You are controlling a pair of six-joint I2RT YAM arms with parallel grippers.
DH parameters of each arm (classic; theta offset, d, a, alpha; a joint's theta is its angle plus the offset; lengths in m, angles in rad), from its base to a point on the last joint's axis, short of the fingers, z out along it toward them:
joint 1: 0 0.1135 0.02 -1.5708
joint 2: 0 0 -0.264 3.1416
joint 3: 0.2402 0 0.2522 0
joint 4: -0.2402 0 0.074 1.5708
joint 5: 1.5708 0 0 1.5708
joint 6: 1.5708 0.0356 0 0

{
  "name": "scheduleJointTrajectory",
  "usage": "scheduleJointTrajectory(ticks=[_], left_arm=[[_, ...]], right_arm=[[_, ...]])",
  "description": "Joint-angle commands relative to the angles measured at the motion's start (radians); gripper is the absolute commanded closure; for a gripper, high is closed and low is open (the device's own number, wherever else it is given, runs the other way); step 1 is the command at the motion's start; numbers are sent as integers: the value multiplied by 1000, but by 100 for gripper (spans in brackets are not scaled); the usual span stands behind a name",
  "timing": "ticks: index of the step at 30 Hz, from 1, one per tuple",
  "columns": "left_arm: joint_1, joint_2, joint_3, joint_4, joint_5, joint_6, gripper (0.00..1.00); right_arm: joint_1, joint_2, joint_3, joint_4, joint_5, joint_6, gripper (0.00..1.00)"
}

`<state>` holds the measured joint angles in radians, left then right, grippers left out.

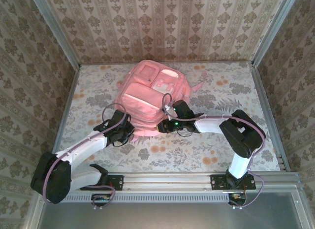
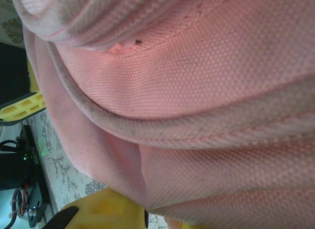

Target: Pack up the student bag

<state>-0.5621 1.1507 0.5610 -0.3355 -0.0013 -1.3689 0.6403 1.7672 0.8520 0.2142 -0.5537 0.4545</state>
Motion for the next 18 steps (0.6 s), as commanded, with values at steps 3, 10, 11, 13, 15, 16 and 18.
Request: scheduleJointTrajectory(ticks=[3, 10, 11, 13, 15, 16, 18], left_arm=[[-10, 4, 20, 0, -1, 11, 100], [-10, -14, 16, -11, -12, 9, 100], [-10, -16, 15, -12, -13, 8, 100], [-10, -19, 14, -15, -15, 9, 100], [-10, -21, 16, -19, -18, 11, 100], [-10, -20, 16, -20, -19, 11, 100], [-10, -21, 18, -25, -21, 11, 100]], right_arm=[[11, 7, 7, 7, 49, -9, 86], [11, -70, -57, 23, 112, -4, 100], [12, -84, -66, 23, 120, -3, 100], [12, -109, -85, 19, 144, -1, 100], [14, -143, -109, 15, 176, -1, 100], [15, -157, -117, 10, 196, -2, 100], [16, -188, -135, -6, 238, -4, 100]])
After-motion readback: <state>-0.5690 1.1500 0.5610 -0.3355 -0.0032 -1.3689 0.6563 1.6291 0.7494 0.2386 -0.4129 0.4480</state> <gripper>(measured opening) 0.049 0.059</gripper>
